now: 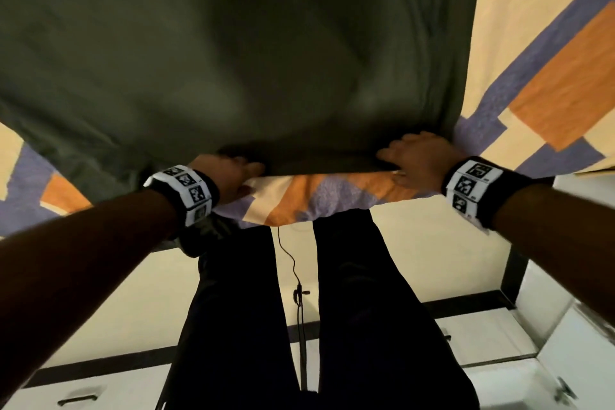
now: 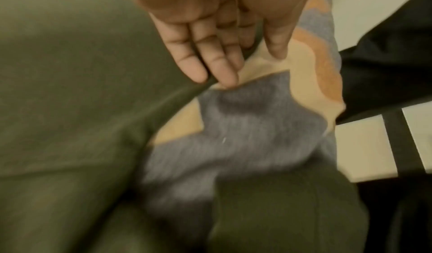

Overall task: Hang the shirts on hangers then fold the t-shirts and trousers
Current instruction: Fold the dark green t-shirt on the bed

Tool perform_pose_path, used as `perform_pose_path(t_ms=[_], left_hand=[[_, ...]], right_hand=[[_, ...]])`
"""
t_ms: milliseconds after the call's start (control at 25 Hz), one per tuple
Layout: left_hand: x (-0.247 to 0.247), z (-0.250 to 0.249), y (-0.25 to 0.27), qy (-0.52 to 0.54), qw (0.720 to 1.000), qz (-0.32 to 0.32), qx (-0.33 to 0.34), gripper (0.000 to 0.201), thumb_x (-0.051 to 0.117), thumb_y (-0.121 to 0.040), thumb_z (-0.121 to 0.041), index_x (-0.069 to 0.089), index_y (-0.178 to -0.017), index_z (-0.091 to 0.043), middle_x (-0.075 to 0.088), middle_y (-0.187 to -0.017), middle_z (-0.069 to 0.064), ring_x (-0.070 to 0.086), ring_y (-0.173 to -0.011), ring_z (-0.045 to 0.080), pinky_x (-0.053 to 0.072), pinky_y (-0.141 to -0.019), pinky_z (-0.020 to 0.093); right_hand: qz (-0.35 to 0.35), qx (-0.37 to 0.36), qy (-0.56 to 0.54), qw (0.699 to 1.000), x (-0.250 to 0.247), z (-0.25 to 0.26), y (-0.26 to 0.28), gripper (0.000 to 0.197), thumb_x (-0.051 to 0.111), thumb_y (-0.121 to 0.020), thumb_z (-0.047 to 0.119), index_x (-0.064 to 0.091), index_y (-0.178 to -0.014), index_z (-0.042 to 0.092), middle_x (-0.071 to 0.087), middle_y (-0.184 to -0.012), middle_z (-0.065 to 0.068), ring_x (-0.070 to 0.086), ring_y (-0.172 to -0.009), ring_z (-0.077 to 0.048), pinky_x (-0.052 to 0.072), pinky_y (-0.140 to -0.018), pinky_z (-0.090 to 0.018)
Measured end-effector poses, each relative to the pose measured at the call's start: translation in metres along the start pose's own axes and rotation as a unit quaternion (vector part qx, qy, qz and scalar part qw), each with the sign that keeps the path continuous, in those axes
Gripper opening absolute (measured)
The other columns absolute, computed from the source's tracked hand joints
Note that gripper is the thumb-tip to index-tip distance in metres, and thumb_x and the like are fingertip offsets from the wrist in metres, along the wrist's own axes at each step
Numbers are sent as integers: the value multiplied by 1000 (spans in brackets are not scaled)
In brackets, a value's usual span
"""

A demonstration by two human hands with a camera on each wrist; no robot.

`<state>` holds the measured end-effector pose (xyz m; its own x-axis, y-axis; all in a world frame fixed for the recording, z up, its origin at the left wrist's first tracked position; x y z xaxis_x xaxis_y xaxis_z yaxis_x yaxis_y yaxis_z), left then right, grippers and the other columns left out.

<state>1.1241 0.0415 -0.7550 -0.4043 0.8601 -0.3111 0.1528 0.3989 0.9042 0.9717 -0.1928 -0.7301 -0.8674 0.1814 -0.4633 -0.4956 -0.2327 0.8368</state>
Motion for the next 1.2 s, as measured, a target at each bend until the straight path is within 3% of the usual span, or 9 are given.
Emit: perform_pose_path(t_ms=[120,200,320,480,600,720,960,1040,1200], left_hand=[[-33,-8,-10,39,996,-77,22,48,32,-94,-55,58,-122,-26,57,-120,7,57,-109,32,46,-83,38],[-91,-9,-13,50,958,-278,44,52,33,-88,-51,64,-114,-17,60,-113,16,59,-98,40,48,-76,44],[-172,4,-31,31,906,-420,-43,59,45,-84,-53,45,-136,-27,40,-145,14,37,-130,38,36,-98,56],[-232,60,-52,129,885,-419,-158,73,32,-87,-65,-1,-149,-42,-11,-159,-5,-11,-146,27,2,-110,63],[-225,117,-53,112,905,-353,-208,74,19,-81,-77,-22,-137,-55,-24,-154,-19,-18,-144,22,-1,-104,73],[-227,138,-53,85,925,-315,-193,77,10,-70,-83,-27,-133,-59,-25,-153,-20,-19,-144,21,-2,-102,76],[-226,127,-50,163,891,-350,-240,72,7,-72,-77,-7,-140,-59,-15,-156,-18,-17,-144,20,-5,-105,72],[-245,127,-48,178,868,-401,-233,70,16,-76,-75,12,-142,-54,-11,-158,-12,-15,-145,22,-9,-104,69],[-289,141,-61,147,856,-442,-224,64,18,-82,-75,0,-141,-59,-18,-157,-14,-18,-144,23,-10,-103,70]], right_hand=[[48,29,8,998,-4,-1,-8,36,43,-92,49,65,-108,25,63,-111,1,57,-106,-23,37,-90,-35],[-143,44,-61,987,-52,-7,-18,36,42,-92,44,68,-97,19,65,-99,-5,61,-95,-30,42,-84,-38],[-404,45,-75,910,-127,-27,-38,35,46,-85,40,69,-97,16,64,-109,-11,59,-103,-34,46,-87,-46],[-449,131,-67,881,-178,-64,-77,59,45,-85,51,47,-138,25,37,-151,-7,28,-140,-28,20,-111,-56],[-401,150,-77,900,-172,-116,-82,73,30,-88,64,19,-151,31,15,-160,-1,13,-147,-22,14,-115,-55],[-395,186,-137,889,-175,-135,-89,68,24,-90,64,21,-151,34,15,-160,6,13,-147,-15,9,-117,-46],[-657,232,-372,613,-186,-175,-24,34,50,-94,21,61,-123,7,54,-129,-15,50,-119,-23,42,-101,-37],[-612,257,-377,646,-188,-204,-20,47,56,-91,11,47,-138,12,39,-143,-14,43,-127,-26,43,-97,-36],[-417,183,-275,847,-224,-235,-42,68,64,-87,12,32,-147,20,40,-137,-16,48,-118,-38,48,-91,-48]])
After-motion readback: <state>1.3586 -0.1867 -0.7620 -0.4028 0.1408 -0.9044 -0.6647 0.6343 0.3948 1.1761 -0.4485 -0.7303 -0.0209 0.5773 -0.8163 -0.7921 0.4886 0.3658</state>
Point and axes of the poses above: each hand's wrist, its own y-axis away from the middle knuckle, its own x-axis out of the palm, z = x × y, the point moved 8 cm from there along -y, towards the middle knuckle
